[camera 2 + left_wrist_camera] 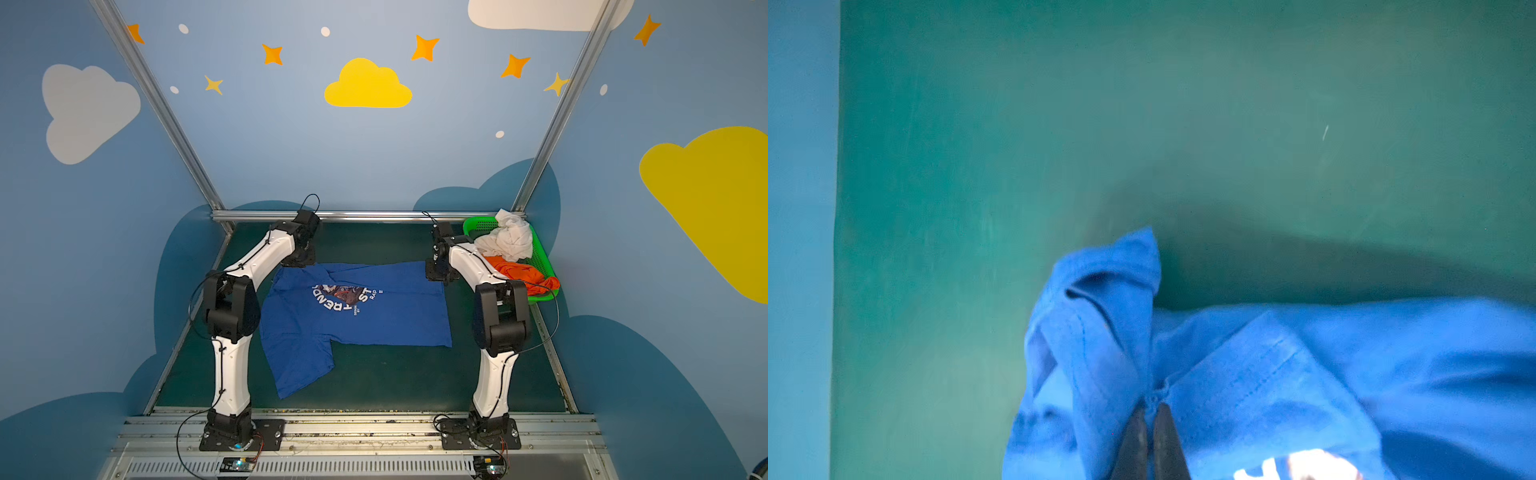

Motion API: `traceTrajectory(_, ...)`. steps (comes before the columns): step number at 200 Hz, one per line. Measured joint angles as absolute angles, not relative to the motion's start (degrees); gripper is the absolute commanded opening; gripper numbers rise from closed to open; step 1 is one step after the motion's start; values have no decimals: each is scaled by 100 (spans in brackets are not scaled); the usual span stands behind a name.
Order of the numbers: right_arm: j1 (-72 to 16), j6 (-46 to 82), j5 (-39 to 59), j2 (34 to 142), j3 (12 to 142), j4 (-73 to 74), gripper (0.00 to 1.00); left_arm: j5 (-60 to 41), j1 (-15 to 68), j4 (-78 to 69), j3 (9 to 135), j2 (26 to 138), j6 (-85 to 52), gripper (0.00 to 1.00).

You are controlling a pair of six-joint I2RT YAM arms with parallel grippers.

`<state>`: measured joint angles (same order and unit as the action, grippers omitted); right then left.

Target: Fold and stack the t-shirts

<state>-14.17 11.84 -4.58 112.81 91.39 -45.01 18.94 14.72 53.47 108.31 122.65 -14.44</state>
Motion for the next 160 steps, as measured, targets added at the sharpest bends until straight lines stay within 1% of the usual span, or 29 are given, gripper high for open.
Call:
traceTrajectory(17,-1444,1184,-419,11246,9089,-4477,40,1925,1522,5146,10173,11832,-1612,7)
traceTrajectory(29,-1466,1192,-386,11246,9050,-4466,40,1951,1555,5030,9743,11544,-1743,11)
traceTrajectory(55,-1507,1199,-344,11246,8967,-4449,40,2001,1592,4851,9061,11144,-1951,26)
traceTrajectory(97,-1555,1199,-305,11236,8875,-4403,40,2018,1638,4762,8630,11063,-2150,18)
traceTrajectory(113,-1566,1201,-287,11181,8792,-4394,40,2016,1675,4727,8552,11008,-2174,19)
traceTrajectory(126,-1573,1208,-257,11142,8770,-4397,40,2016,1704,4727,8484,10912,-2185,24)
traceTrajectory(160,-1640,1269,108,11056,8779,-4313,40,2038,1728,4762,8493,10571,-2211,45)
